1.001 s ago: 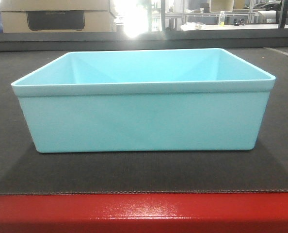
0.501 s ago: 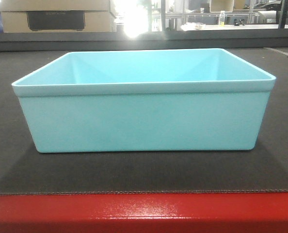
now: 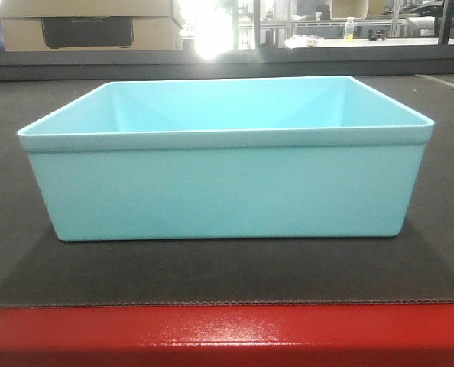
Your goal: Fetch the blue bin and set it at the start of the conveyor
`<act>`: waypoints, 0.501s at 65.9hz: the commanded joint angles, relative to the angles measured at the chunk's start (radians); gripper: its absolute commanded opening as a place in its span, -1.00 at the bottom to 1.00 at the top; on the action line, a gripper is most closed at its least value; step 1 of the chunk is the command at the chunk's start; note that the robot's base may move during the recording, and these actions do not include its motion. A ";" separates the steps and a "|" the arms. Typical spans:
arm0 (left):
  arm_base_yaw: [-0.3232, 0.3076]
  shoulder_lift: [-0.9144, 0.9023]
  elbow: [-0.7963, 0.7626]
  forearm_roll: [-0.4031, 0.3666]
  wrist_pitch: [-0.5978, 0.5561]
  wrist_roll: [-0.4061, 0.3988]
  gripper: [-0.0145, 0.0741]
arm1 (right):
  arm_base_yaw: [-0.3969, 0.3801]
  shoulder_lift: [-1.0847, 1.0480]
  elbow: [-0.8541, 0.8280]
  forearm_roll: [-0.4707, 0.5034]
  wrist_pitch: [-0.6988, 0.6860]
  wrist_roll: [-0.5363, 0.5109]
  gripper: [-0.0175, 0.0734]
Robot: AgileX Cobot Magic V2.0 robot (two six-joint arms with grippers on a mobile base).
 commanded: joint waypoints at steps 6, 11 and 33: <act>0.006 -0.007 -0.002 -0.008 -0.031 0.004 -0.92 | -0.005 -0.004 0.000 -0.006 -0.023 -0.008 -0.97; 0.006 -0.007 -0.002 -0.008 -0.031 0.004 -0.92 | -0.005 -0.004 0.000 -0.006 -0.023 -0.008 -0.97; 0.006 -0.007 -0.002 -0.008 -0.031 0.004 -0.92 | -0.005 -0.004 0.000 -0.006 -0.023 -0.008 -0.97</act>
